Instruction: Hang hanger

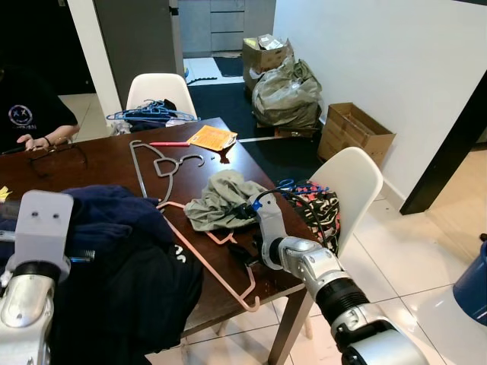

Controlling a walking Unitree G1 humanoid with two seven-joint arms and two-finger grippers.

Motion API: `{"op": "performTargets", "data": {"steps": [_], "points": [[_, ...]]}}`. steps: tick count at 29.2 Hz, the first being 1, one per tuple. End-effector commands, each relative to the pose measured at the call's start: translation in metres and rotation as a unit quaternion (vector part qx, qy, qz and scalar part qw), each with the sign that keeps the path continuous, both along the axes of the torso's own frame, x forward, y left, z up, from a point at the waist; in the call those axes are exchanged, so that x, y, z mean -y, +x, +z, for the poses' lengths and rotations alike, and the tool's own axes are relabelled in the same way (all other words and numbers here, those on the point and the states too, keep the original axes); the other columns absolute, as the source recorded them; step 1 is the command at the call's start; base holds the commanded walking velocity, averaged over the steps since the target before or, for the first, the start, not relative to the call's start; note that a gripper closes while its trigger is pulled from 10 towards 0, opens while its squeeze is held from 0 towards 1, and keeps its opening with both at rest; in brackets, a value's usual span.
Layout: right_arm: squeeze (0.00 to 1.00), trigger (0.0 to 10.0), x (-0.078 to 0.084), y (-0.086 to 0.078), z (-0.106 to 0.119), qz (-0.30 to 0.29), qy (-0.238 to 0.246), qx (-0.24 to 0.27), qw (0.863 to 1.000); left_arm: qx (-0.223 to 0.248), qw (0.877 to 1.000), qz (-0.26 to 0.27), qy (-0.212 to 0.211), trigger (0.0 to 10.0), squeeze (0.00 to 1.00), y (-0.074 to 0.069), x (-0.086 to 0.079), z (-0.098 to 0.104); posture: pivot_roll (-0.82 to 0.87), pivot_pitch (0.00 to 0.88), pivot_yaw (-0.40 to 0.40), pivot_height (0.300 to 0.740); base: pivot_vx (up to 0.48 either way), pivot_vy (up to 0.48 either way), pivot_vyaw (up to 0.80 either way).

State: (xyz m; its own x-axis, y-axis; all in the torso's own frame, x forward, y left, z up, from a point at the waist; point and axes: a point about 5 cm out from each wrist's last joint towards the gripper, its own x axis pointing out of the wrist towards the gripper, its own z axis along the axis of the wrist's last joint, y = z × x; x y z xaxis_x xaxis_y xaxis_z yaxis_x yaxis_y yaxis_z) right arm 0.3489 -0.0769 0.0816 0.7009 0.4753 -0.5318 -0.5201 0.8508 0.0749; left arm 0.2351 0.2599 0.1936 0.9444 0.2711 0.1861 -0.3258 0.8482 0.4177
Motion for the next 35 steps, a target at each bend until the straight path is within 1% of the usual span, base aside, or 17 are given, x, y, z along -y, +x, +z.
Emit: {"op": "performTargets", "data": {"steps": [1, 5, 6, 7, 10, 15, 16, 23, 24, 25, 26, 27, 28, 29, 30, 32, 35], "points": [[0.0, 10.0, 0.001, -0.002, -0.008, -0.005, -0.022, -0.008, 1.0, -0.002, 1.0, -0.006, 0.015, 10.0, 0.0, 0.002, 0.002, -0.001, 0.13, 0.0, -0.034, 0.74, 0.0, 0.0, 0.0], [0.0, 10.0, 0.0, -0.004, -0.012, -0.002, -0.032, -0.013, 0.999, -0.001, 1.0, -0.012, 0.012, 10.0, 0.0, 0.003, 0.005, -0.002, 0.13, 0.0, -0.034, 0.74, 0.0, 0.0, 0.0], [0.0, 10.0, -0.001, -0.006, -0.016, 0.007, -0.053, -0.021, 0.998, 0.0, 1.0, -0.017, 0.008, 10.0, 0.0, 0.003, 0.008, -0.003, 0.13, 0.0, -0.034, 0.74, 0.0, 0.0, 0.0], [0.0, 0.0, -0.001, -0.012, -0.024, 0.021, -0.074, -0.042, 0.996, 0.0, 1.0, -0.021, 0.004, 10.0, 0.0, 0.003, 0.012, -0.004, 0.13, 0.0, -0.034, 0.74, 0.0, 0.0, 0.0], [0.0, 0.0, 0.0, -0.02, -0.035, 0.04, -0.105, -0.071, 0.991, 0.002, 1.0, -0.027, -0.001, 10.0, 0.0, 0.003, 0.016, -0.005, 0.13, 0.0, -0.035, 0.74, 0.0, 0.0, 0.0], [0.0, 0.0, 0.001, -0.022, -0.038, 0.047, -0.116, -0.078, 0.989, 0.003, 1.0, -0.029, -0.001, 10.0, 0.0, 0.003, 0.017, -0.006, 0.13, 0.0, -0.033, 0.74, 0.0, 0.0, 0.0], [0.0, 0.0, 0.002, -0.023, -0.041, 0.062, -0.133, -0.083, 0.986, 0.005, 0.999, -0.033, -0.002, 10.0, 0.0, 0.004, 0.019, -0.005, 0.13, 0.0, -0.033, 0.74, 0.0, 0.0, 0.0], [0.0, 0.0, -0.001, -0.023, -0.039, 0.073, -0.106, -0.096, 0.987, 0.007, 0.999, -0.037, -0.004, 10.0, 0.0, 0.007, 0.021, -0.004, 0.12, 0.0, -0.033, 0.74, 0.0, 0.0, 0.0], [0.0, 0.0, -0.008, -0.022, -0.033, 0.079, -0.056, -0.1, 0.99, 0.007, 0.999, -0.038, -0.005, 10.0, 0.0, 0.008, 0.022, -0.004, 0.12, 0.0, -0.033, 0.74, 0.0, 0.0, 0.0], [0.0, 0.0, -0.008, -0.022, -0.033, 0.079, -0.056, -0.1, 0.99, 0.007, 0.999, -0.038, -0.005, 10.0, 0.0, 0.008, 0.022, -0.004, 0.12, 0.0, -0.033, 0.74, 0.0, 0.0, 0.0], [0.0, 0.0, -0.016, -0.019, -0.024, 0.088, -0.001, -0.097, 0.991, 0.008, 0.999, -0.04, -0.005, 10.0, 0.0, 0.009, 0.023, -0.004, 0.12, 0.0, -0.033, 0.74, 0.0, 0.0, 0.0], [0.0, 0.0, -0.016, -0.019, -0.024, 0.088, -0.001, -0.097, 0.991, 0.008, 0.999, -0.04, -0.005, 10.0, 0.0, 0.009, 0.023, -0.004, 0.12, 0.0, -0.033, 0.74, 0.0, 0.0, 0.0], [0.0, 0.0, -0.028, -0.011, -0.002, 0.085, 0.117, -0.091, 0.985, 0.009, 0.999, -0.043, -0.006, 10.0, 0.0, 0.011, 0.025, -0.005, 0.12, 0.0, -0.032, 0.74, 0.0, 0.0, 0.0], [0.0, 0.0, -0.028, -0.011, -0.002, 0.085, 0.117, -0.091, 0.985, 0.009, 0.999, -0.043, -0.006, 10.0, 0.0, 0.011, 0.025, -0.005, 0.12, 0.0, -0.032, 0.74, 0.0, 0.0, 0.0], [0.0, 0.0, -0.032, -0.005, 0.012, 0.067, 0.176, -0.081, 0.979, 0.009, 0.999, -0.045, -0.007, 10.0, 0.0, 0.012, 0.027, -0.006, 0.12, 0.0, -0.032, 0.74, 0.0, 0.0, 0.0], [0.0, 0.0, -0.032, -0.005, 0.012, 0.067, 0.176, -0.081, 0.979, 0.009, 0.999, -0.045, -0.007, 10.0, 0.0, 0.012, 0.027, -0.006, 0.12, 0.0, -0.032, 0.74, 0.0, 0.0, 0.0], [0.0, 0.0, -0.034, -0.001, 0.019, 0.043, 0.217, -0.088, 0.971, 0.008, 0.999, -0.052, -0.009, 10.0, 0.0, 0.014, 0.032, -0.007, 0.11, 0.0, -0.033, 0.74, 0.0, 0.0, 0.0]]}}
